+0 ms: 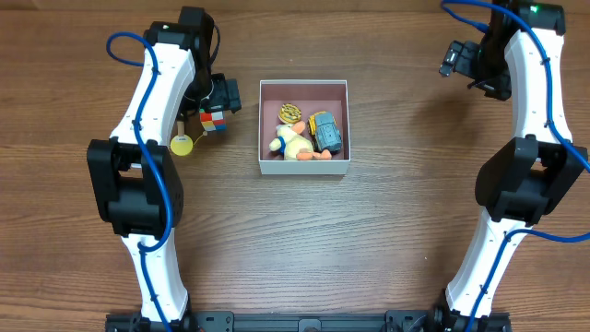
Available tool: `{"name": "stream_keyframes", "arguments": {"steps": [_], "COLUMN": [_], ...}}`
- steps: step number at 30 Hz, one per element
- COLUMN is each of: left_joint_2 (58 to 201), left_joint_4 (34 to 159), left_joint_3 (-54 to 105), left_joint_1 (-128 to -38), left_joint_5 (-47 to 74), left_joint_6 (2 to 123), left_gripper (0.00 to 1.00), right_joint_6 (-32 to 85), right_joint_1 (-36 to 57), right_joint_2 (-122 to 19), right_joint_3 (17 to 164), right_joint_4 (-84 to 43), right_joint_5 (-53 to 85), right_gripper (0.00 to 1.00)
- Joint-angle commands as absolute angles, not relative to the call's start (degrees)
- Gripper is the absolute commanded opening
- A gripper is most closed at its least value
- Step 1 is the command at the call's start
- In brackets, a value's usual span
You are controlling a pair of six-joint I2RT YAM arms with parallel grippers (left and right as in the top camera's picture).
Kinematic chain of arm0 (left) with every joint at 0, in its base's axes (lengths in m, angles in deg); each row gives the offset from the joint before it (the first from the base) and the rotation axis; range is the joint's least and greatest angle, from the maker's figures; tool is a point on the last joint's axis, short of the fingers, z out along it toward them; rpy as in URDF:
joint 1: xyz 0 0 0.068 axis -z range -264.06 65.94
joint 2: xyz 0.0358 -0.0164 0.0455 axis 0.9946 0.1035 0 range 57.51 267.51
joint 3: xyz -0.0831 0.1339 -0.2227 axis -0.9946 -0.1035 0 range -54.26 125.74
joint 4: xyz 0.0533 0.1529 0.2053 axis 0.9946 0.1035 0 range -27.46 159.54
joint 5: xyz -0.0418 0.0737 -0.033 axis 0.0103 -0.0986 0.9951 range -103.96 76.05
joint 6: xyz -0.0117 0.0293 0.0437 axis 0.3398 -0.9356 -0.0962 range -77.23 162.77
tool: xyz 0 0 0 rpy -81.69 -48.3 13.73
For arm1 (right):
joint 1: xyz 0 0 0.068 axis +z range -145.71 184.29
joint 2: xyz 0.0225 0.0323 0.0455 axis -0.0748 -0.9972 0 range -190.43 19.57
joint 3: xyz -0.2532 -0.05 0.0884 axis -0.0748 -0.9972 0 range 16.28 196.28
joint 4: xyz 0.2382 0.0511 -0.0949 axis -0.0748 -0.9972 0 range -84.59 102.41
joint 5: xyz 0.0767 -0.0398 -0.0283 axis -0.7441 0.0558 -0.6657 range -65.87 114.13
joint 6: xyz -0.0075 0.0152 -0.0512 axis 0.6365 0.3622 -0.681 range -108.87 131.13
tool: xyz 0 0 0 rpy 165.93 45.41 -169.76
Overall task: Pack container
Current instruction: 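Lower the left gripper onto the Rubik's cube and close on it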
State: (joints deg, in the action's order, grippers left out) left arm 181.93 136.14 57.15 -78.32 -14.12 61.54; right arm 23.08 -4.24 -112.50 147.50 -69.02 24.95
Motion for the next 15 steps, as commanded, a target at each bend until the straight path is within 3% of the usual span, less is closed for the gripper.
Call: {"name": "stream_keyframes", "arguments": {"steps": [1, 15], "left_joint_2": [182.0, 182.85], "left_joint_4": [135.81, 134.76], "left_joint_3": [58.29, 58.29], "left_joint_1": [-79.0, -79.7], "left_joint_5": [-17.11, -16.94], "left_joint_6": [59.57, 58.98], "left_gripper": [1.0, 1.0], "right_joint_6": [23.1, 23.1], "right_joint_1": [-4.29, -4.29], "right_joint_2": [-110.68, -110.68], "right_joint_3": [147.52, 147.52], "right_joint_4": [-68.65, -68.65], "right_joint_5": [24.86, 24.86], "right_gripper": [1.0, 1.0]}}
